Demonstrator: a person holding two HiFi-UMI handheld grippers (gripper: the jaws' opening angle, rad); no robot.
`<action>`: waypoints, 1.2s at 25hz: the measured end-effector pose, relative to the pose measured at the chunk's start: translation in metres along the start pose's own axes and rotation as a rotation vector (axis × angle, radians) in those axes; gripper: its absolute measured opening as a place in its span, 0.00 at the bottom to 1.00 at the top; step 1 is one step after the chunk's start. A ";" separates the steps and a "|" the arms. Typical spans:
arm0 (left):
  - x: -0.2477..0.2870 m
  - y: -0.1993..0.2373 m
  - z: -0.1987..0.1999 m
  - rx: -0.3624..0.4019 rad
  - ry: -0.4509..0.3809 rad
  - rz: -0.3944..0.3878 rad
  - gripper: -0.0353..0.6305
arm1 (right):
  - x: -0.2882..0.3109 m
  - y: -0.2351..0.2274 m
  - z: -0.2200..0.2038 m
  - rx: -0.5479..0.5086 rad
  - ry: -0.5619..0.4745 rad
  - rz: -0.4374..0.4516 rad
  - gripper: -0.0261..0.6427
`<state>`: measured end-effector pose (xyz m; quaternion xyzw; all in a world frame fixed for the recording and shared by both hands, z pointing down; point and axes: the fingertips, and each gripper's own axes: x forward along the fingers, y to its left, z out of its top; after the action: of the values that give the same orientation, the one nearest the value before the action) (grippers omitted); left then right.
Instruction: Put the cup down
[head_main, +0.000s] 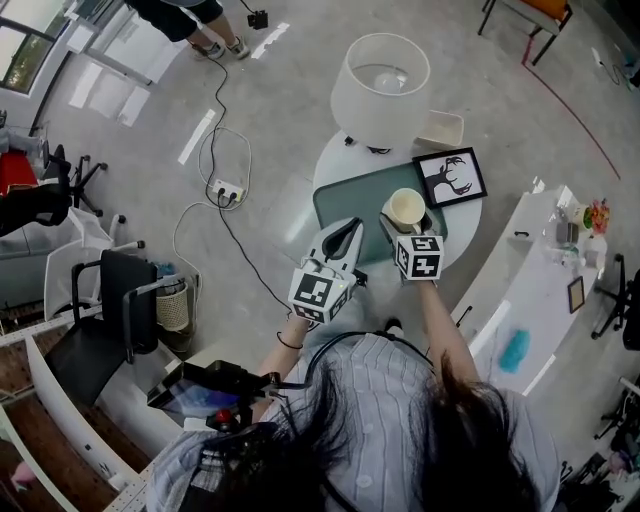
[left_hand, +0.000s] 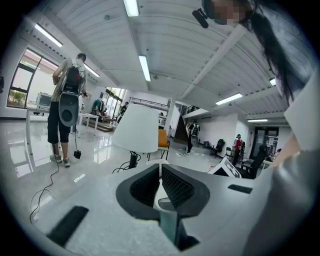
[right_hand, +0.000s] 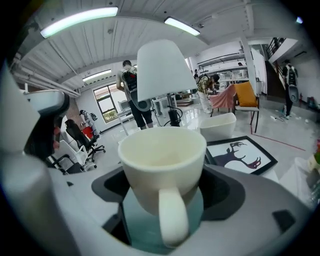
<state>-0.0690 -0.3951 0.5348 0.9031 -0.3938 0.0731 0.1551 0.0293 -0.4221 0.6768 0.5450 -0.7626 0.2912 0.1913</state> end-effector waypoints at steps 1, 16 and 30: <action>0.001 0.003 -0.001 -0.002 0.004 0.000 0.08 | 0.006 -0.003 -0.003 0.002 0.015 -0.008 0.62; 0.013 0.025 -0.007 -0.018 0.028 -0.008 0.08 | 0.051 -0.029 -0.018 0.031 0.113 -0.082 0.62; -0.001 0.028 -0.014 -0.020 0.039 0.004 0.08 | 0.055 -0.027 -0.024 0.007 0.141 -0.105 0.62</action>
<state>-0.0902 -0.4080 0.5544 0.8992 -0.3930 0.0870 0.1716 0.0353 -0.4525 0.7350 0.5629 -0.7167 0.3210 0.2578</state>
